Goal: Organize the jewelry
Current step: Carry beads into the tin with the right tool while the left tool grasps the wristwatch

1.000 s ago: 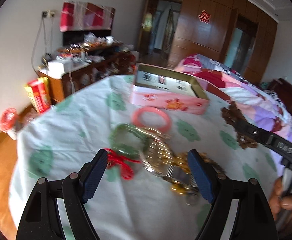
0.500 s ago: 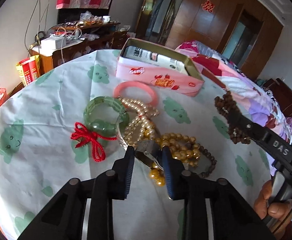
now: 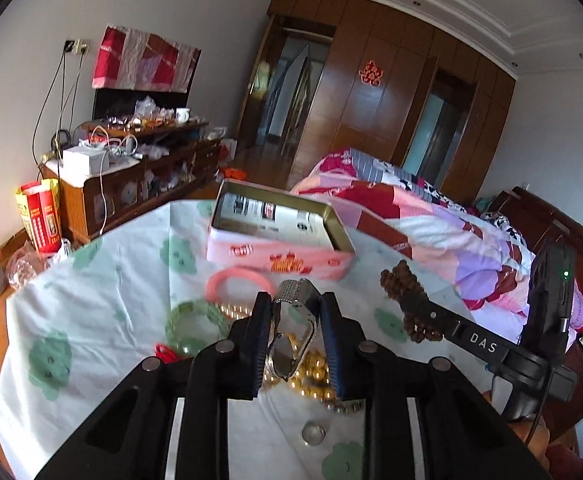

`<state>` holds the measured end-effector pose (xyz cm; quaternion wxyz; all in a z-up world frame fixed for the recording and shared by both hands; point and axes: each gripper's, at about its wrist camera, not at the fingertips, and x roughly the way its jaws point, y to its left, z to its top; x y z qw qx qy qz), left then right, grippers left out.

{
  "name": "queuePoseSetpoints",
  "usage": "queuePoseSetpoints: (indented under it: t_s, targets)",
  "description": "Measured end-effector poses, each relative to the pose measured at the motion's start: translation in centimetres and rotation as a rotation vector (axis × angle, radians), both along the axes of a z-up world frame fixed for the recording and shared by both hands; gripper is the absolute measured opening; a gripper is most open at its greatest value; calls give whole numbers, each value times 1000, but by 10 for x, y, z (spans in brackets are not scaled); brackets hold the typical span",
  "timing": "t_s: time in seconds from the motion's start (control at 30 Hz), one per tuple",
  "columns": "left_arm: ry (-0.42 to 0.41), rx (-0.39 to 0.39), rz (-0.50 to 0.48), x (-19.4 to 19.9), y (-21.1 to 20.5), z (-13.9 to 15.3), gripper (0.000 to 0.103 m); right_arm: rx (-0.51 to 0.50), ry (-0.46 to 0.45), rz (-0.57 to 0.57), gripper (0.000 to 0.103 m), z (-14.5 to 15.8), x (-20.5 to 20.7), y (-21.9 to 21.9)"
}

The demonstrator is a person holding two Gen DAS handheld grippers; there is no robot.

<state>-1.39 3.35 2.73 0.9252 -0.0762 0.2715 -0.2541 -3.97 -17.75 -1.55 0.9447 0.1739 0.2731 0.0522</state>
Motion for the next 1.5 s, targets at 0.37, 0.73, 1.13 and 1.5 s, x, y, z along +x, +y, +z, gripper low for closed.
queuePoseSetpoints:
  t_s: [0.37, 0.73, 1.13, 1.5]
  targets:
    - [-146, -33, 31, 73, -19, 37, 15, -48, -40, 29, 25, 36, 62, 4]
    - [88, 54, -65, 98, -12, -8, 58, -25, 30, -22, 25, 2, 111, -11]
    - [255, 354, -223, 73, -77, -60, 48, -32, -11, -35, 25, 15, 103, -13]
    - [228, 315, -154, 71, -71, -61, 35, -33, -28, -34, 25, 17, 101, -13]
